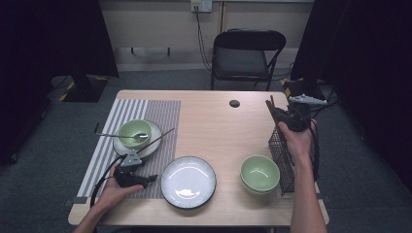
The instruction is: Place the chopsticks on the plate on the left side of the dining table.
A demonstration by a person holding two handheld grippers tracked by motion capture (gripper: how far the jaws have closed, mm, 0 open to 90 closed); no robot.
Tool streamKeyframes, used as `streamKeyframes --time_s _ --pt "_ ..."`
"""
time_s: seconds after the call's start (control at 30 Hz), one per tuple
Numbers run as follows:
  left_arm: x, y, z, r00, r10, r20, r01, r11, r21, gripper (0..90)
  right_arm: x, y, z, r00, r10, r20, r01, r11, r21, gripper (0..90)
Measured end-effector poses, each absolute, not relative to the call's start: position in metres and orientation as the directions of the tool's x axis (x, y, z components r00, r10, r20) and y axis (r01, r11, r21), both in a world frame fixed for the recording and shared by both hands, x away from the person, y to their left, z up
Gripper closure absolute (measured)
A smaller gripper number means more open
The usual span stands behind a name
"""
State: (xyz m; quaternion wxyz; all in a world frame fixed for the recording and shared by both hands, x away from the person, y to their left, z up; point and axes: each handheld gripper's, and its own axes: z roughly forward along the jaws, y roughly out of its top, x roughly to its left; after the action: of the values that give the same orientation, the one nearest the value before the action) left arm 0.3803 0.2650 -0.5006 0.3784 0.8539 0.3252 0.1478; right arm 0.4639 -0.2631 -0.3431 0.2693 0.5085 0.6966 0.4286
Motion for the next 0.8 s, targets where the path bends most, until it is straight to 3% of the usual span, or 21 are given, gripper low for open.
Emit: streamKeyframes --time_s 0.37,0.8 --pt "0.38 0.265 -0.501 0.744 0.668 0.006 0.444 -0.502 0.742 20.6 0.464 -0.267 -0.337 -0.346 0.935 0.082 0.457 0.092 0.884 82.1" --pt "0.38 0.265 -0.501 0.744 0.668 0.006 0.444 -0.502 0.743 20.5 0.461 -0.269 -0.35 -0.338 0.939 0.071 0.489 0.11 0.865 72.1"
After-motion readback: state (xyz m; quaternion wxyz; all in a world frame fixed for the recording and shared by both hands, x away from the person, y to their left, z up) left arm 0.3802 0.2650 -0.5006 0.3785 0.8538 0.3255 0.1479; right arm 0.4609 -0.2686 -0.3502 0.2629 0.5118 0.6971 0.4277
